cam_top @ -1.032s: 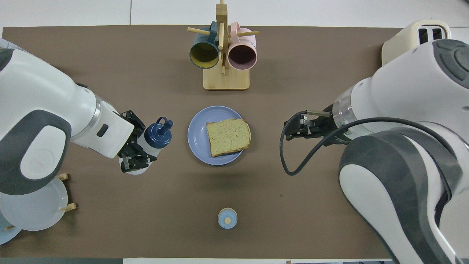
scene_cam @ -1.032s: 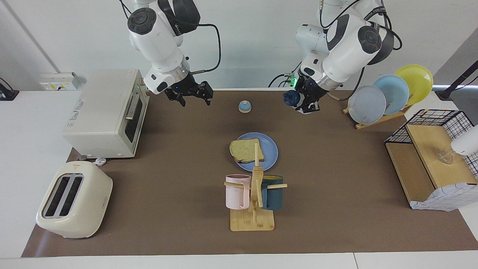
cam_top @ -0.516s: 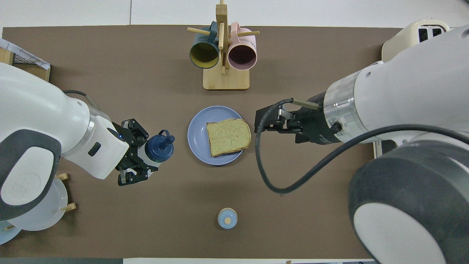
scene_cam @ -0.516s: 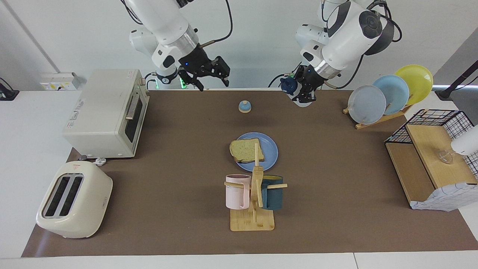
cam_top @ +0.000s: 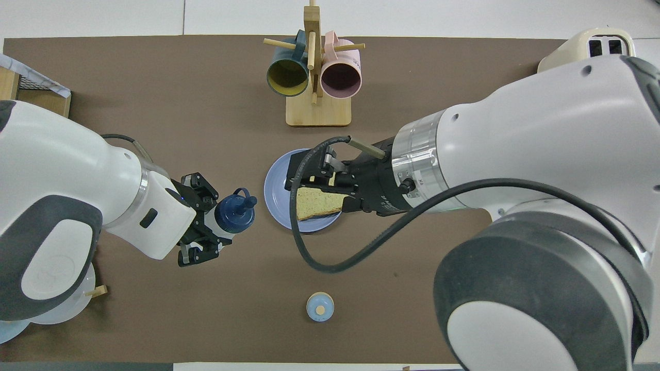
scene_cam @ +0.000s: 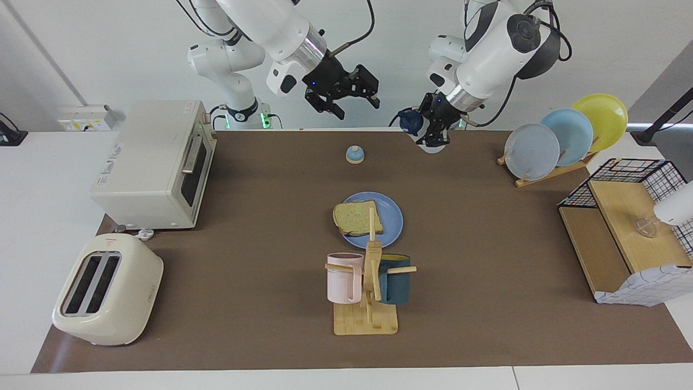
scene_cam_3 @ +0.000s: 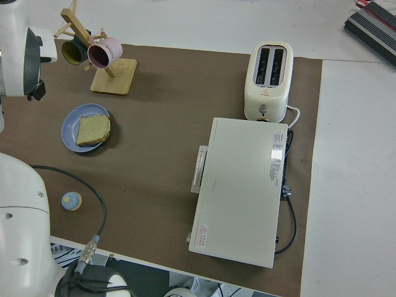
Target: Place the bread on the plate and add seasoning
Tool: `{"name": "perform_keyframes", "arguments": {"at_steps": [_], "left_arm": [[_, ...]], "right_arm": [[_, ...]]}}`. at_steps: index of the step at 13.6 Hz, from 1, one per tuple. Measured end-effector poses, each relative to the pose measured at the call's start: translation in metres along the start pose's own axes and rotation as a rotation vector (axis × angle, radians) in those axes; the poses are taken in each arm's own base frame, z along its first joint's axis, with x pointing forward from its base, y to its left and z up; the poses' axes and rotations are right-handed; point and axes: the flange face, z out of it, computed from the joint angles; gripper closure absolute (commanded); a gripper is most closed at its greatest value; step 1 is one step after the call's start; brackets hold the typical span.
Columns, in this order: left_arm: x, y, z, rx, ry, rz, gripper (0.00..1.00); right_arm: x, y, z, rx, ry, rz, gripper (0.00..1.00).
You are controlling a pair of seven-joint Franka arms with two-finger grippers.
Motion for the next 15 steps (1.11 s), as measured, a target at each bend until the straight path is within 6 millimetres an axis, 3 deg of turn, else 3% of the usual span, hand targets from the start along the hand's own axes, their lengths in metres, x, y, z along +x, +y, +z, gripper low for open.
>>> {"name": "perform_keyframes", "arguments": {"at_steps": [3,6,9,15], "left_arm": [[0.0,0.0,0.0,0.003,0.002,-0.005,0.84],[0.001,0.0,-0.001,0.01,0.006,-0.014,0.84],[0.0,0.0,0.0,0.013,0.008,-0.021,0.84],[-0.002,0.002,0.003,0.022,0.016,-0.028,0.84]], "right_arm": [[0.003,0.009,0.014,0.146,0.012,0.093,0.0],[-0.006,0.01,0.028,0.256,0.057,0.142,0.15],[-0.028,0.004,0.046,0.251,0.067,0.084,0.2],[-0.04,-0.002,0.051,0.158,0.12,-0.031,0.27]]}}
